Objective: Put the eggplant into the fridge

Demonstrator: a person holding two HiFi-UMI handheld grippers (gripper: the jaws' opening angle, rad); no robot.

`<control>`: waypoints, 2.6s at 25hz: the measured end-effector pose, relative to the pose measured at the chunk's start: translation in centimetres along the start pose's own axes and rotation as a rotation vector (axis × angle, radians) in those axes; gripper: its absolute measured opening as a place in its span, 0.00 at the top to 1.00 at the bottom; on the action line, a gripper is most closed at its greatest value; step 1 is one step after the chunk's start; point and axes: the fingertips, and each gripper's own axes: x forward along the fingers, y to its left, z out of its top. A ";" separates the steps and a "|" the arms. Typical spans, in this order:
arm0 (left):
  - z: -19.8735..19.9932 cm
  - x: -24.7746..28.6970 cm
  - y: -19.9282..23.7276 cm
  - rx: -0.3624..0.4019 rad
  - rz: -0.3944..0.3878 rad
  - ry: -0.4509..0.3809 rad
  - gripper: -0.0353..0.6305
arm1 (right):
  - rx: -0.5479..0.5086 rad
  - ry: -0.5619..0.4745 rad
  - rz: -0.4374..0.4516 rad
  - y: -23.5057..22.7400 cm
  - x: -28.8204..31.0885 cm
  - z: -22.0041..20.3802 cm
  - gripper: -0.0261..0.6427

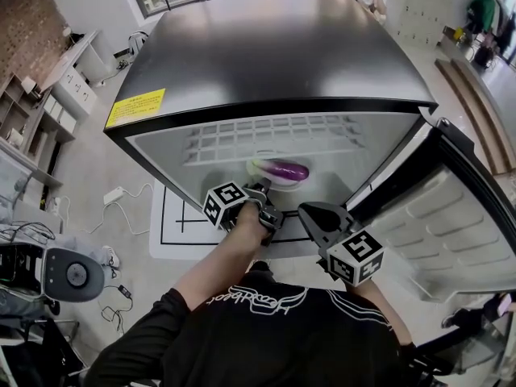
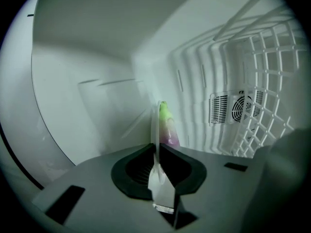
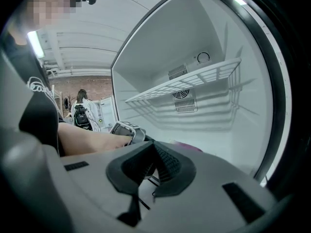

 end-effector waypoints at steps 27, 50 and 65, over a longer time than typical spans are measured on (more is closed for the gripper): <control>-2.5 -3.0 1.2 -0.046 -0.066 0.066 0.67 | -0.006 -0.022 0.077 3.5 -1.7 -1.5 0.95; -14.3 -21.6 -6.5 1.304 -0.371 -0.014 0.94 | -0.059 -0.045 0.137 8.3 -9.2 -3.9 0.95; -18.1 -28.3 -2.8 1.346 -0.470 0.151 0.94 | -0.013 -0.028 0.137 14.6 -11.3 -6.9 0.95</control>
